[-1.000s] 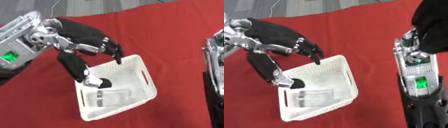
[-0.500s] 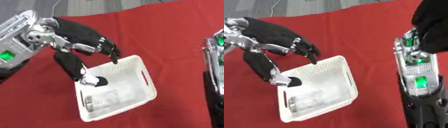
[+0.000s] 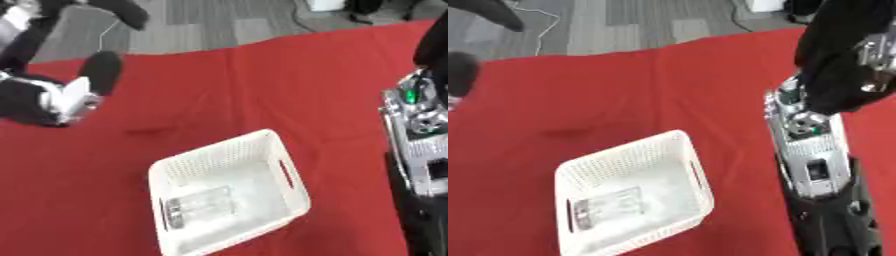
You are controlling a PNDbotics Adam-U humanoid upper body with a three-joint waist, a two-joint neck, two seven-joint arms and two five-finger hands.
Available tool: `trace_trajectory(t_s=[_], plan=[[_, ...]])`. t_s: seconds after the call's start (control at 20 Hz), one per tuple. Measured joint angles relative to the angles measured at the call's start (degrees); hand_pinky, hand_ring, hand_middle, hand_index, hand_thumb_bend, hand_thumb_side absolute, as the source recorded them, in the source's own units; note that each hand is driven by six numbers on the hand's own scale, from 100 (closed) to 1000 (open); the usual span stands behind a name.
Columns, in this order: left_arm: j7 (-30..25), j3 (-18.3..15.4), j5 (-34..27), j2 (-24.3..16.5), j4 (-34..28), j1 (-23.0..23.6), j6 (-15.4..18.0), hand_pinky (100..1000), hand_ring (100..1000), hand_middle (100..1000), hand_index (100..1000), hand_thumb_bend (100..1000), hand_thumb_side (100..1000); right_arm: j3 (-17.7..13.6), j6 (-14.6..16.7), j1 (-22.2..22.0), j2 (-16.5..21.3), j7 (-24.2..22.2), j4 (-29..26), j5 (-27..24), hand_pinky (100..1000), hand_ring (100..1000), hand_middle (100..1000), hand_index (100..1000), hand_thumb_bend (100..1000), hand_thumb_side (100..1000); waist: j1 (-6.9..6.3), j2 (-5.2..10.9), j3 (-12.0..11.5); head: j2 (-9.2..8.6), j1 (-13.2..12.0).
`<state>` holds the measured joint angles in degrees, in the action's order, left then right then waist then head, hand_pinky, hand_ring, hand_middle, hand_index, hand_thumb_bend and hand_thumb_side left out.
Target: Pick up objects on the table and place them in the box.
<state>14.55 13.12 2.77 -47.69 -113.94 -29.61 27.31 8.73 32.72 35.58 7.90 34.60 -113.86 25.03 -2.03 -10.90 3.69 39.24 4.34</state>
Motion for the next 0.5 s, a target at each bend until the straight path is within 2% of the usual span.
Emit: trace_trajectory(t_s=[0.1, 0.25, 0.35, 0.5], plan=[[7.77, -1.48, -0.12, 3.87, 0.0, 3.09, 4.57, 573, 621, 714, 718, 137, 688, -0.69, -0.54, -1.25, 1.17, 0.54, 0.0, 0.34, 577, 578, 591, 638, 100, 1000, 1.32, 0.96, -1.89, -1.32, 2.49], [14.94, -2.43, -0.25, 9.8, 0.0, 5.9, 10.22, 572, 623, 711, 715, 118, 744, -1.66, -1.4, -3.02, 3.07, 1.36, 0.0, 0.94, 576, 578, 592, 638, 100, 1000, 3.25, 2.92, -4.38, -3.1, 6.88], [17.14, -2.42, -0.52, 12.79, 0.0, 6.44, 12.69, 589, 635, 703, 703, 163, 724, -2.33, -2.06, -4.11, 4.26, 1.86, 0.0, 1.38, 576, 578, 592, 638, 100, 1000, 4.43, 3.87, -5.96, -4.32, 9.8], [16.76, -2.42, -0.68, 15.57, 0.01, 5.61, 13.14, 595, 642, 694, 689, 187, 694, -2.88, -2.97, -6.09, 6.32, 2.46, 0.0, 2.02, 576, 578, 592, 638, 100, 1000, 5.6, 5.58, -8.44, -6.84, 13.52]])
